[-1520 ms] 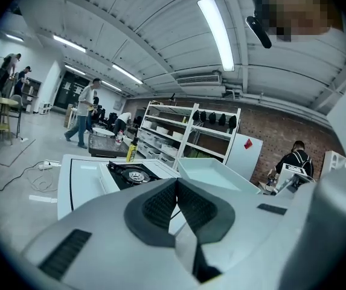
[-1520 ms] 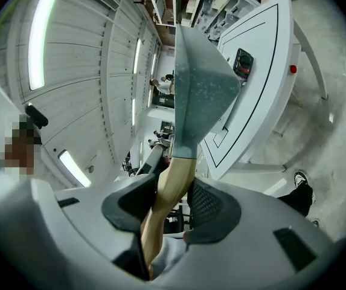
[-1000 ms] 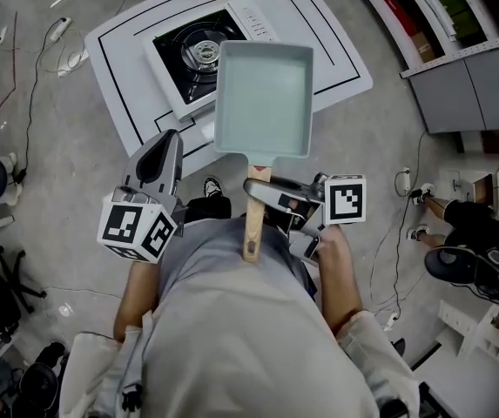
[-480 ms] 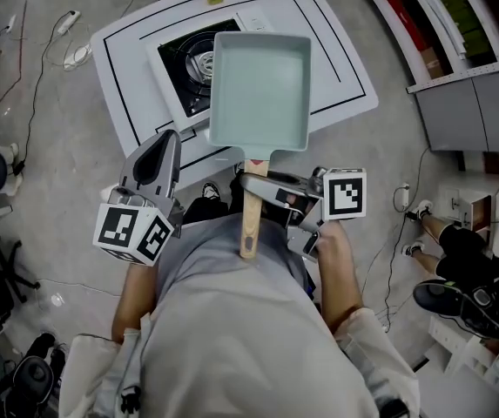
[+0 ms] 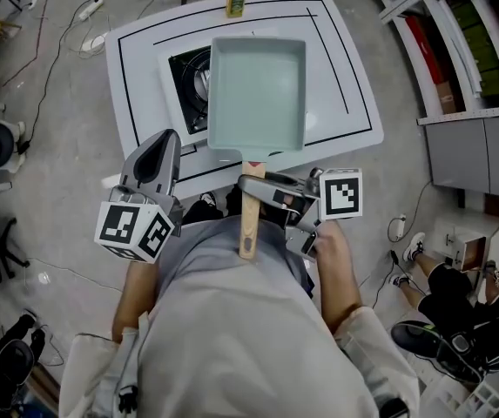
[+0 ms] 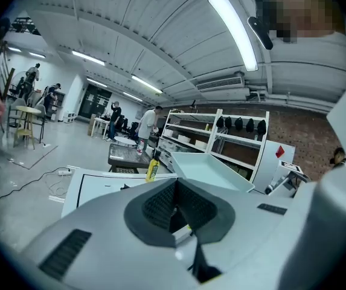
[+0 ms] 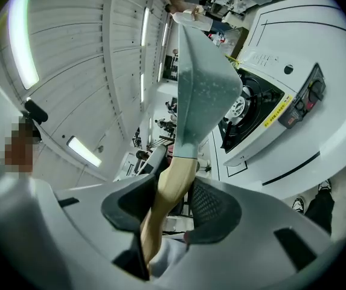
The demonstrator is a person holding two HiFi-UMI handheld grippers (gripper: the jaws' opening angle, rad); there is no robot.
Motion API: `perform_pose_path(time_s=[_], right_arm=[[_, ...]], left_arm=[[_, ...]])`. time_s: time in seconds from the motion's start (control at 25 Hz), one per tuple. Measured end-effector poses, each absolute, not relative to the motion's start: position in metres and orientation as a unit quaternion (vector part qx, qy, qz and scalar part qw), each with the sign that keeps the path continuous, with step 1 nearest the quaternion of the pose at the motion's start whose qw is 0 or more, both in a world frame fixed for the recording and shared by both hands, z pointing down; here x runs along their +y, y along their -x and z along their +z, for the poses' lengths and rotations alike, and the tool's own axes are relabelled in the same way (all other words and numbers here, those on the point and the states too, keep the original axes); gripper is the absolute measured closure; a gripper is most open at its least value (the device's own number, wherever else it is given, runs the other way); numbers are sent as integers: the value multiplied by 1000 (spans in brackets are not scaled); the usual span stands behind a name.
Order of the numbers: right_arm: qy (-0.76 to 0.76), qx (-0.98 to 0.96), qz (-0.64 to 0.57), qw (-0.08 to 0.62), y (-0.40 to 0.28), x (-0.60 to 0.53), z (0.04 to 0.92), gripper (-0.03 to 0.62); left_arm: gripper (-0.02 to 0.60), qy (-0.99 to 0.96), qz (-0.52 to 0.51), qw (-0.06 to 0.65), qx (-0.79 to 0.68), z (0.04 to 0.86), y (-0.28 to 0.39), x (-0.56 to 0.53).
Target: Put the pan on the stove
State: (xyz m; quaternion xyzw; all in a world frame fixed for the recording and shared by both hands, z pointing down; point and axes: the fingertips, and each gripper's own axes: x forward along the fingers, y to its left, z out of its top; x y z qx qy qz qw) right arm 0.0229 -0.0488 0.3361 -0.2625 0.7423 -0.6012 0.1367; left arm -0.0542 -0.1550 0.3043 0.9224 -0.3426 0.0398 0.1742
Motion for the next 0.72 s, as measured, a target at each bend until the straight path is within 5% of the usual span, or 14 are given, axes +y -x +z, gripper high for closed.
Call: perform_pose_path(time_s=[0.72], right_arm=[[165, 766, -616, 77, -49, -91, 341, 421]], left_arm=[[574, -880, 30, 169, -443, 306, 45, -173]])
